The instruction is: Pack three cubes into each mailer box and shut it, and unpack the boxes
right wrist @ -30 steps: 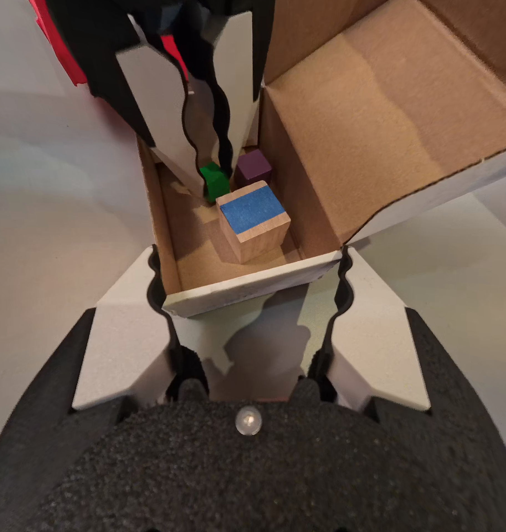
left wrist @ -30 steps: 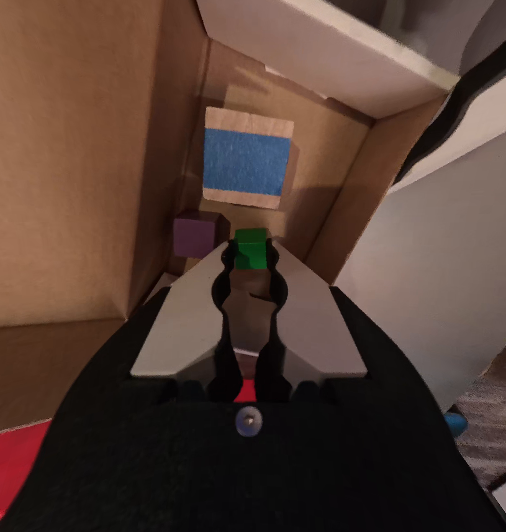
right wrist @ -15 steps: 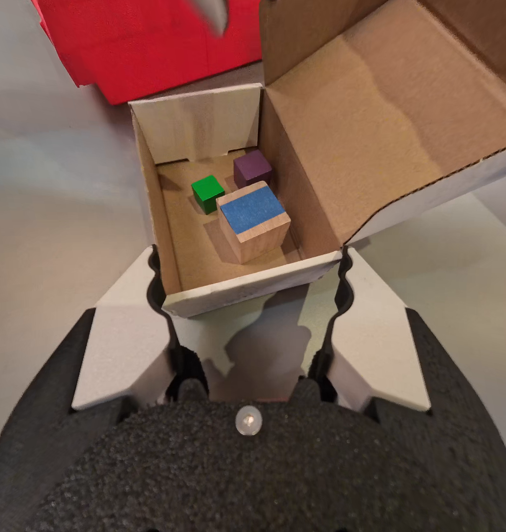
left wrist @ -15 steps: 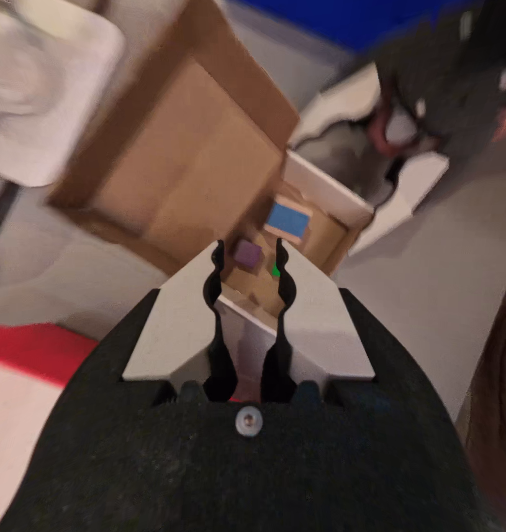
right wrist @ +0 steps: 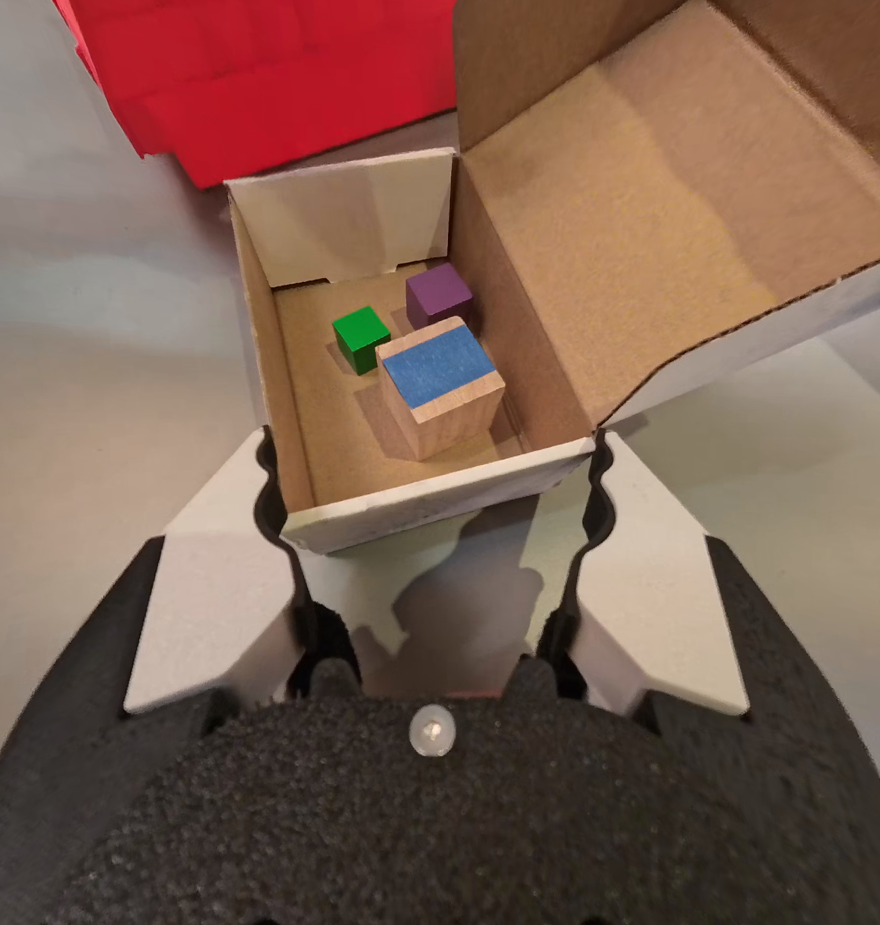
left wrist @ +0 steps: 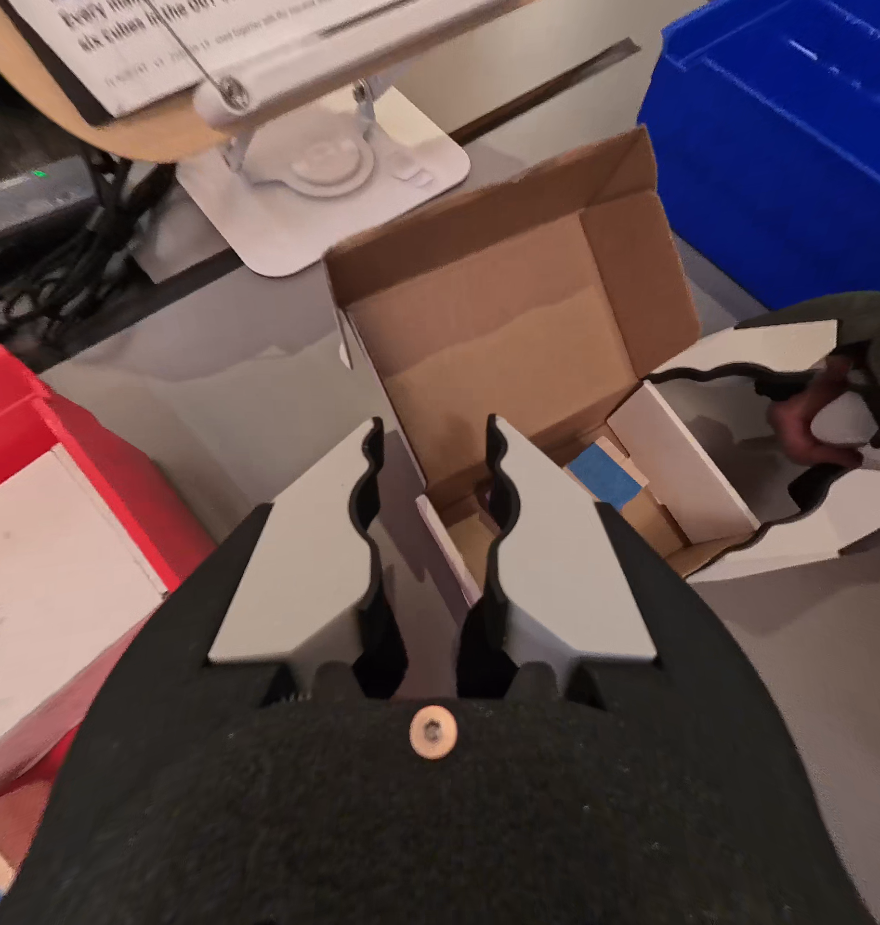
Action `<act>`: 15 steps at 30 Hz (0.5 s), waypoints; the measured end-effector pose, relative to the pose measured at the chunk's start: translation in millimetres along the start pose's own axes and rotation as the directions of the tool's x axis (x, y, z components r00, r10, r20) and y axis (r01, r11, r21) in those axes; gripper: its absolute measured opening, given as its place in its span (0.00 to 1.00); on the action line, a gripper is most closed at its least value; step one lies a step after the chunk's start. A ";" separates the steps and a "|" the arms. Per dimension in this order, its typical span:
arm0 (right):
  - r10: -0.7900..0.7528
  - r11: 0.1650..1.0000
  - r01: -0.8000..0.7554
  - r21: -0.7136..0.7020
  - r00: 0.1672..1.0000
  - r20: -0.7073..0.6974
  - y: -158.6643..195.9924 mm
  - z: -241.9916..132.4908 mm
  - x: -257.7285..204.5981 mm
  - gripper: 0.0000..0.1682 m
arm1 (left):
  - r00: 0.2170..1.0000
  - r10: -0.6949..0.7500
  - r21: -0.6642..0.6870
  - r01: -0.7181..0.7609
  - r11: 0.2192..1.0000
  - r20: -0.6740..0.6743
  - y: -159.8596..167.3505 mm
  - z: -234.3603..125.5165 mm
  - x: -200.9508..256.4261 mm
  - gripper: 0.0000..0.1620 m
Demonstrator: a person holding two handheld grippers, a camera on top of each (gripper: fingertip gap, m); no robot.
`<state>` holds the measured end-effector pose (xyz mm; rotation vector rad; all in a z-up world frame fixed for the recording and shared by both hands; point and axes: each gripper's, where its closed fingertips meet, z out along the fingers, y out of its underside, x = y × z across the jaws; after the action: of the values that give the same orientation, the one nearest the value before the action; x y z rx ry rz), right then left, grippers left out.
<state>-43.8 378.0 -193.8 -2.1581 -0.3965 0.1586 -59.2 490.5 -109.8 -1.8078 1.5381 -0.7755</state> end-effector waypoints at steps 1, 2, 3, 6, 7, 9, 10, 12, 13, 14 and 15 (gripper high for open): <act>-0.004 1.000 0.004 -0.003 1.000 -0.002 0.2 0.0 -0.1 0.73 | 1.000 0.000 0.009 0.000 1.000 0.013 -3.3 -2.2 2.5 0.22; -0.008 1.000 0.008 -0.005 1.000 -0.002 0.2 0.0 -0.2 0.73 | 1.000 0.006 0.006 -0.007 1.000 0.010 -4.6 -3.2 8.0 0.22; -0.013 1.000 0.013 -0.005 1.000 -0.001 0.3 -0.1 -0.4 0.73 | 1.000 0.014 -0.009 -0.014 1.000 0.013 -3.5 -3.1 11.6 0.22; -0.027 1.000 0.027 -0.010 1.000 0.012 0.7 -0.7 -1.1 0.73 | 1.000 -0.002 -0.018 0.002 1.000 0.000 0.8 -1.1 20.2 0.22; -0.034 0.999 0.034 -0.014 0.999 0.019 1.3 -1.6 -1.7 0.73 | 1.000 -0.016 -0.009 0.016 1.000 0.000 2.0 -2.0 21.6 0.22; -0.038 0.999 0.039 -0.018 0.999 0.035 3.1 -3.9 -2.6 0.73 | 0.999 -0.032 0.018 0.032 0.999 0.021 4.8 -6.4 22.4 0.23; -0.041 0.999 0.042 -0.018 0.998 0.044 4.0 -5.2 -3.1 0.73 | 0.998 -0.042 0.032 0.041 0.999 0.040 6.7 -8.9 21.7 0.23; -0.046 0.999 0.047 -0.012 0.997 0.063 5.1 -7.1 -4.0 0.73 | 0.997 -0.042 0.028 0.040 0.999 0.060 12.7 -10.2 22.7 0.24; -0.047 0.999 0.047 -0.005 0.996 0.070 5.1 -7.6 -4.2 0.73 | 0.997 -0.035 0.008 0.035 0.999 0.073 17.3 -9.8 21.8 0.26; -0.045 0.999 0.045 0.003 0.996 0.074 4.9 -7.7 -4.2 0.73 | 0.996 -0.034 0.011 0.033 0.999 0.088 18.2 -10.0 20.1 0.27; -0.042 0.999 0.041 0.011 0.996 0.077 4.7 -7.8 -4.1 0.73 | 0.996 -0.037 0.018 0.036 0.999 0.079 18.3 -9.6 21.7 0.27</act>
<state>-44.6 368.1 -193.3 -2.1378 -0.4834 0.2201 -74.8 466.0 -117.3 -1.8369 1.4479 -0.7230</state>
